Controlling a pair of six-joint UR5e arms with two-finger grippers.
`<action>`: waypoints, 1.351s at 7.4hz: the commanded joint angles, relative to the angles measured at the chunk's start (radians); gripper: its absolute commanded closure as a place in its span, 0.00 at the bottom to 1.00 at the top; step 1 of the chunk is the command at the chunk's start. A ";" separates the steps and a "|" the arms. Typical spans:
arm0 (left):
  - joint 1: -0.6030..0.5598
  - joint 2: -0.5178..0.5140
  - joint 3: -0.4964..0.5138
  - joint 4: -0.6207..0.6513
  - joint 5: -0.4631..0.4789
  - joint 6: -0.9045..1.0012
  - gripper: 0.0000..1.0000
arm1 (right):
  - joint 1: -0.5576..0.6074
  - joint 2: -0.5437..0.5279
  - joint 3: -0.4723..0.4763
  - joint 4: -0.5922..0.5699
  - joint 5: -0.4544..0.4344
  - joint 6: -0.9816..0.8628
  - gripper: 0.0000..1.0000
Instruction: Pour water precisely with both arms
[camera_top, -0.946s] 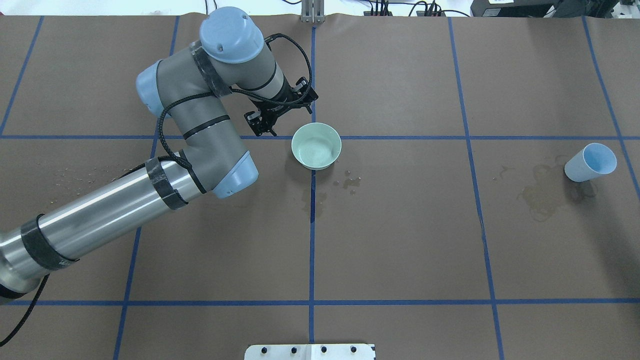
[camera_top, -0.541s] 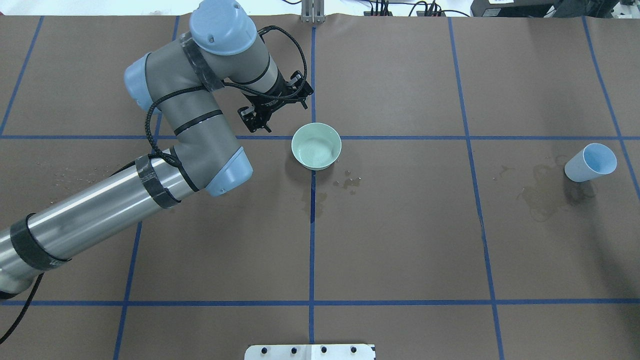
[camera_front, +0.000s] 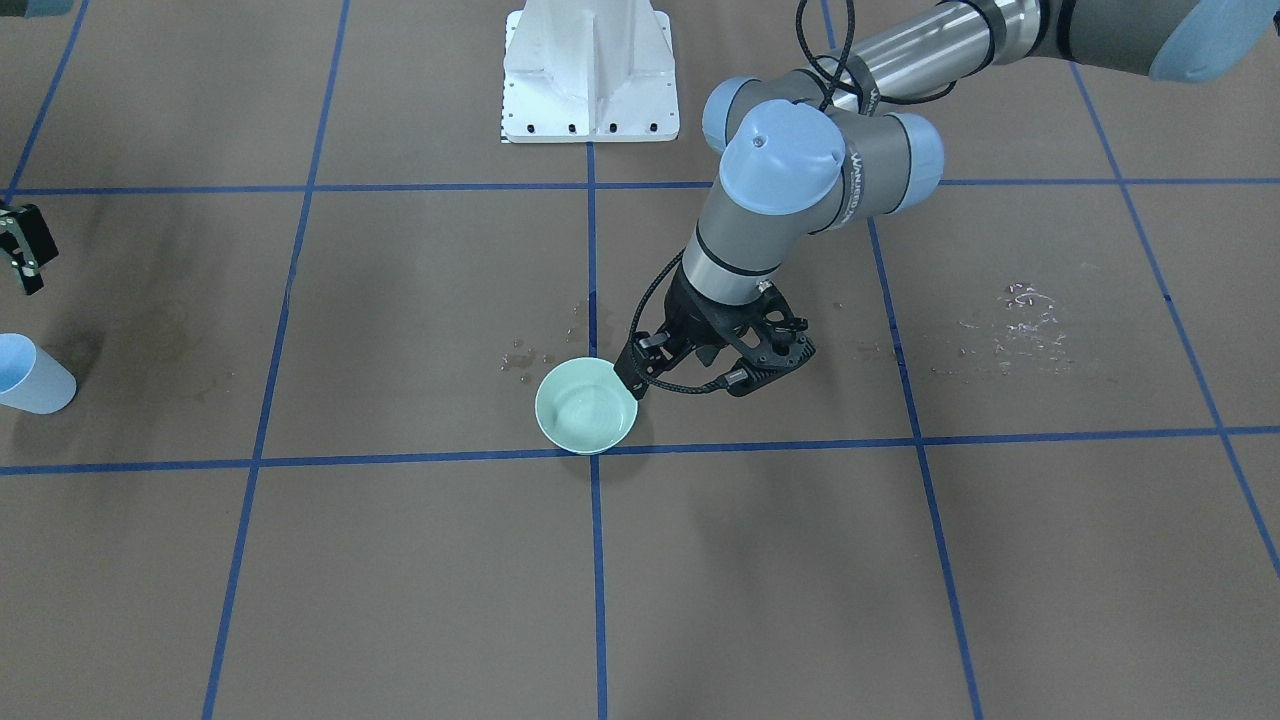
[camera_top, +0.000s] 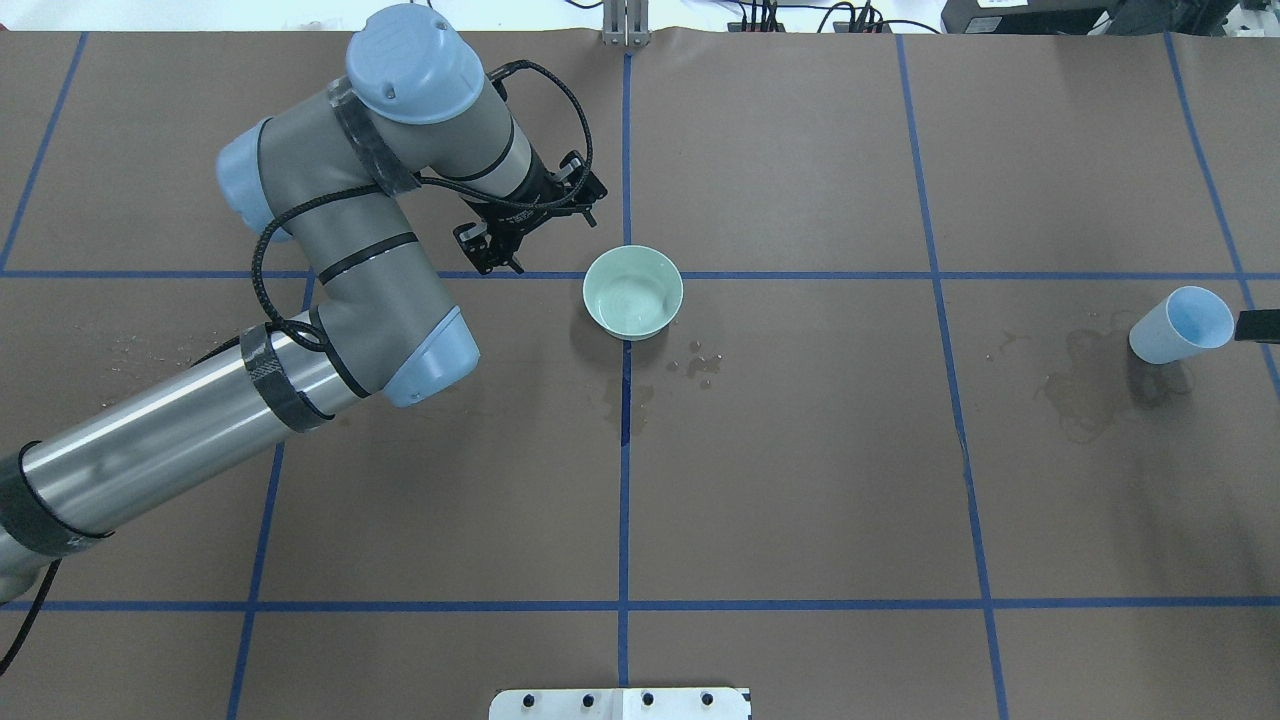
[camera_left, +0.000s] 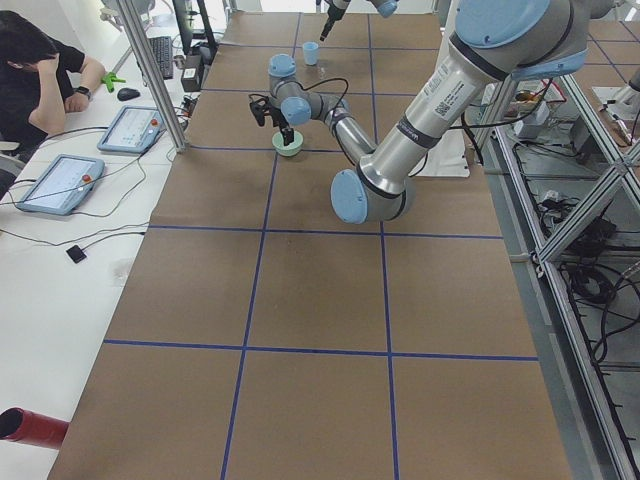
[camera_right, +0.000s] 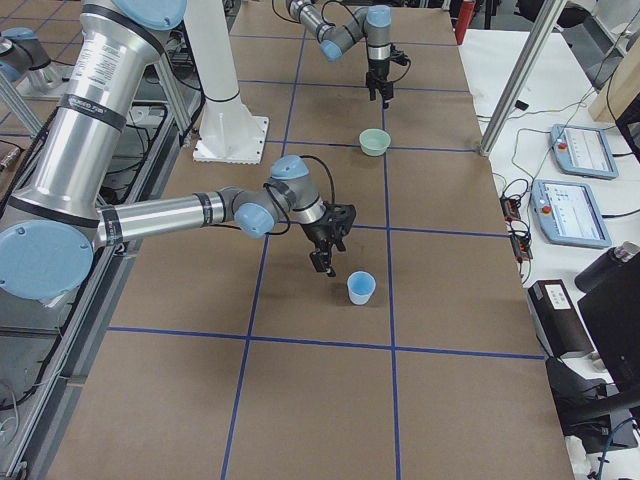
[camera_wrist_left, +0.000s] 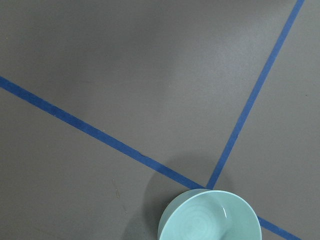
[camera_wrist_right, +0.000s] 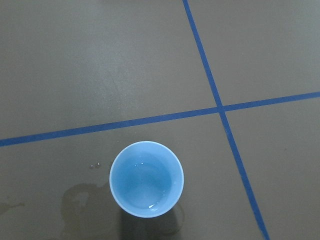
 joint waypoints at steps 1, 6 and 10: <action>0.000 0.015 -0.004 -0.001 0.002 0.000 0.00 | -0.119 -0.065 -0.044 0.181 -0.187 0.106 0.01; 0.002 0.018 -0.004 0.000 0.002 0.000 0.00 | -0.340 -0.053 -0.167 0.191 -0.601 0.241 0.01; 0.002 0.018 -0.004 0.000 0.001 -0.002 0.00 | -0.369 0.004 -0.248 0.194 -0.711 0.273 0.01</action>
